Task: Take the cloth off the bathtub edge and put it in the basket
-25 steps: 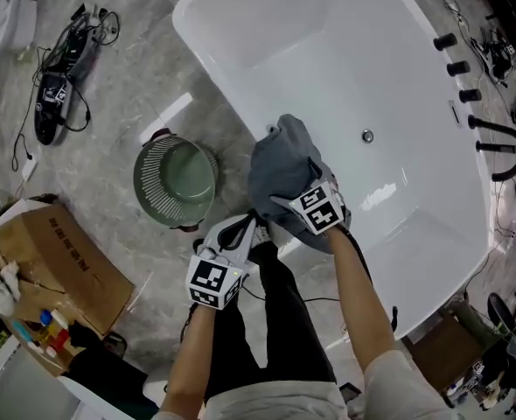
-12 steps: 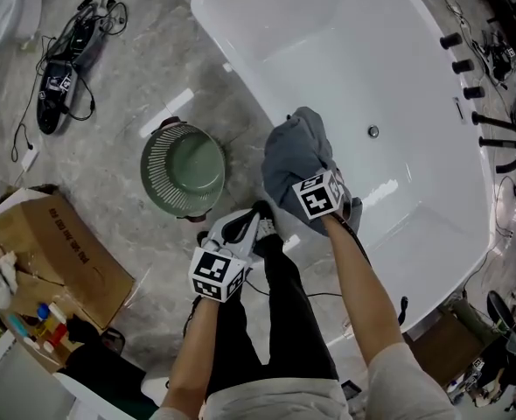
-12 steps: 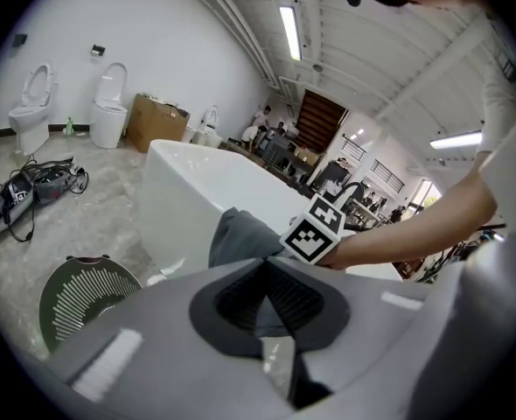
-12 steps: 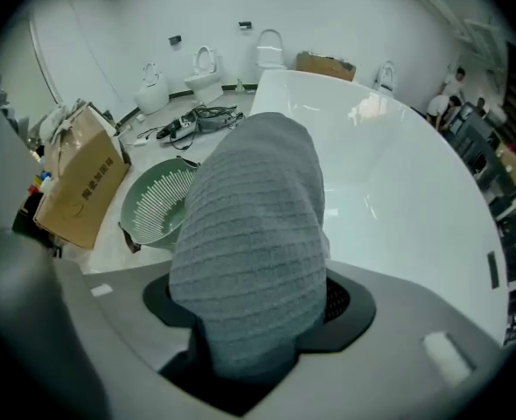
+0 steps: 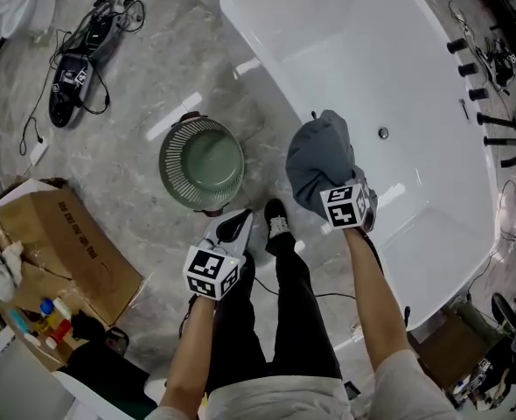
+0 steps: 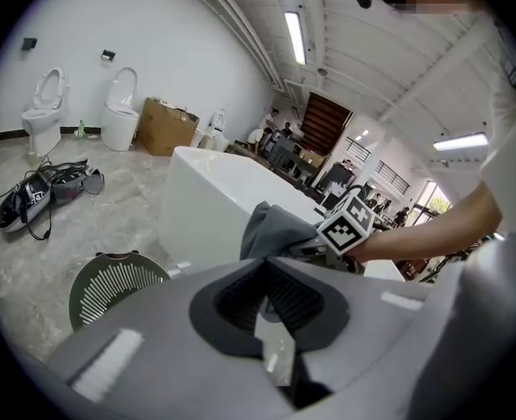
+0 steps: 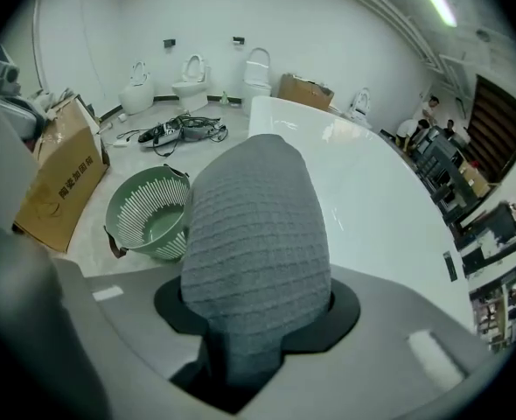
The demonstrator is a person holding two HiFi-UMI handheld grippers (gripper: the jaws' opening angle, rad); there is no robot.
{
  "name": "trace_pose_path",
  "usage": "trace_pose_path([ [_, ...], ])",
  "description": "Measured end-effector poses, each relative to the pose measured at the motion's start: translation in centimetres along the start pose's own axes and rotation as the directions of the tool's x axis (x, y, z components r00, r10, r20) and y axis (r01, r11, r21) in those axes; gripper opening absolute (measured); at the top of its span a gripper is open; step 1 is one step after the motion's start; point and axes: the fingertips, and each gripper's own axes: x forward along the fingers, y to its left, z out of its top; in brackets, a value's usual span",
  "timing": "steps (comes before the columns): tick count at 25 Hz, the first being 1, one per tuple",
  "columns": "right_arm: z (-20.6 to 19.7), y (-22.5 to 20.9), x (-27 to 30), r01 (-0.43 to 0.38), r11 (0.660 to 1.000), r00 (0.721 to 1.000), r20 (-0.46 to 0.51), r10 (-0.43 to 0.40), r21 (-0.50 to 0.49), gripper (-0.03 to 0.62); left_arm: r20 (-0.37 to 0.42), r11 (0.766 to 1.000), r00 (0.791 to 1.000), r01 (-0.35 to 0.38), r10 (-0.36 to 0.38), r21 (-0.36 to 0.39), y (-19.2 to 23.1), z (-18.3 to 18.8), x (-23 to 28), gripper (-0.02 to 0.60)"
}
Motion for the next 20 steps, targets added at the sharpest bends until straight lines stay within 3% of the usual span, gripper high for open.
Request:
trace_pose_path([
  [1, 0.1, 0.2, -0.7, 0.009, 1.0, 1.0, 0.005, -0.009, -0.007, 0.164, 0.004, 1.0, 1.0, 0.0, 0.0, 0.003, 0.1, 0.1, -0.4, 0.057],
  [3, 0.7, 1.2, -2.0, 0.024, 0.999, 1.0, 0.02, -0.023, -0.032, 0.04, 0.013, 1.0, 1.0, 0.0, 0.0, 0.009, 0.4, 0.2, -1.0, 0.058],
  [12, 3.4, 4.5, -6.3, 0.013, 1.0, 0.989, 0.15, -0.016, 0.02, 0.038, 0.051, 1.0, 0.998, -0.025, 0.025, 0.003, 2.1, -0.1, -4.0, 0.057],
  [20, 8.7, 9.3, -9.3, -0.026, 1.0, 0.965, 0.262, 0.026, -0.003, 0.038, 0.076, 0.996, 0.993, -0.086, 0.088, -0.03, 5.3, -1.0, -7.8, 0.057],
])
